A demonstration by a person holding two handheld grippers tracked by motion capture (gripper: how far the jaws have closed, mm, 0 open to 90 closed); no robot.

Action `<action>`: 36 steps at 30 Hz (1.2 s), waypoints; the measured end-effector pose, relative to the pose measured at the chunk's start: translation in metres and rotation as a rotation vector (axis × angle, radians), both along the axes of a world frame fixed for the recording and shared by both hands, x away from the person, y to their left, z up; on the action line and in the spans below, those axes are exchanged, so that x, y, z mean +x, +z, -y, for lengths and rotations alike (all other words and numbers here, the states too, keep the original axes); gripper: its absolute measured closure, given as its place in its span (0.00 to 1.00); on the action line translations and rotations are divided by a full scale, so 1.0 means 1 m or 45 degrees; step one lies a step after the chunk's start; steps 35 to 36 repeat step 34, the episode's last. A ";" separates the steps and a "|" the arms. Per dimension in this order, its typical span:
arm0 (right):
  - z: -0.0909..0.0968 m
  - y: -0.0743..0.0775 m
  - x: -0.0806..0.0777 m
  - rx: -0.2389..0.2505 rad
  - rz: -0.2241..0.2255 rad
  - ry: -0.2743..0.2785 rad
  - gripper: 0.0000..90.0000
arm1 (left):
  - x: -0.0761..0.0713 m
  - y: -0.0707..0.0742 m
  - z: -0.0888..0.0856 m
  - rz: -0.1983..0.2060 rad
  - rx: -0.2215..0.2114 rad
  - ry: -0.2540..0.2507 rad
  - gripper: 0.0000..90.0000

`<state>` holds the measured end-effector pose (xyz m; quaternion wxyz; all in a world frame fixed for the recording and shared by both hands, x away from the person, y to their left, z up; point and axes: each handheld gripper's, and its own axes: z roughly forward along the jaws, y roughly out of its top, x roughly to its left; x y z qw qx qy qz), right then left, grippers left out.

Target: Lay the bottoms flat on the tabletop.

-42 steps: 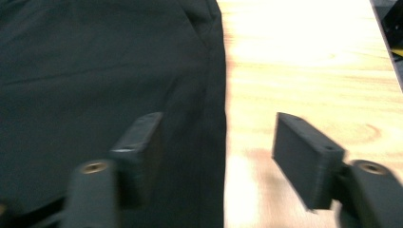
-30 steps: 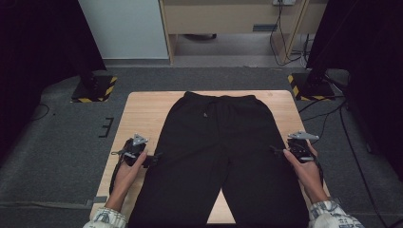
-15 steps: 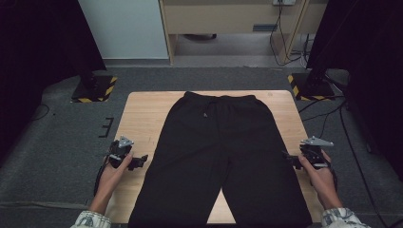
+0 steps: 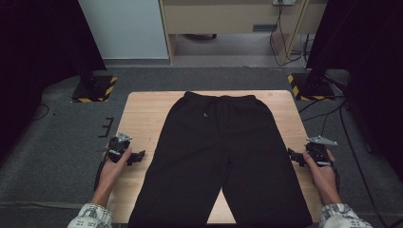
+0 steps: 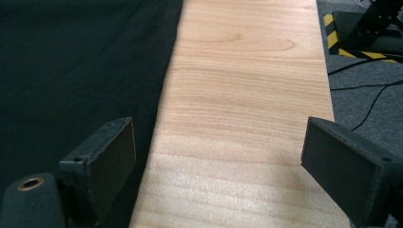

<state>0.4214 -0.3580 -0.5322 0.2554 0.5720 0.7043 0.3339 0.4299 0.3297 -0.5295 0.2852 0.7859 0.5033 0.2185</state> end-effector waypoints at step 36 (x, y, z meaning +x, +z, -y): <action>-0.019 -0.006 -0.027 -0.038 -0.069 0.001 0.10 | -0.034 -0.007 0.005 0.028 -0.080 0.072 0.02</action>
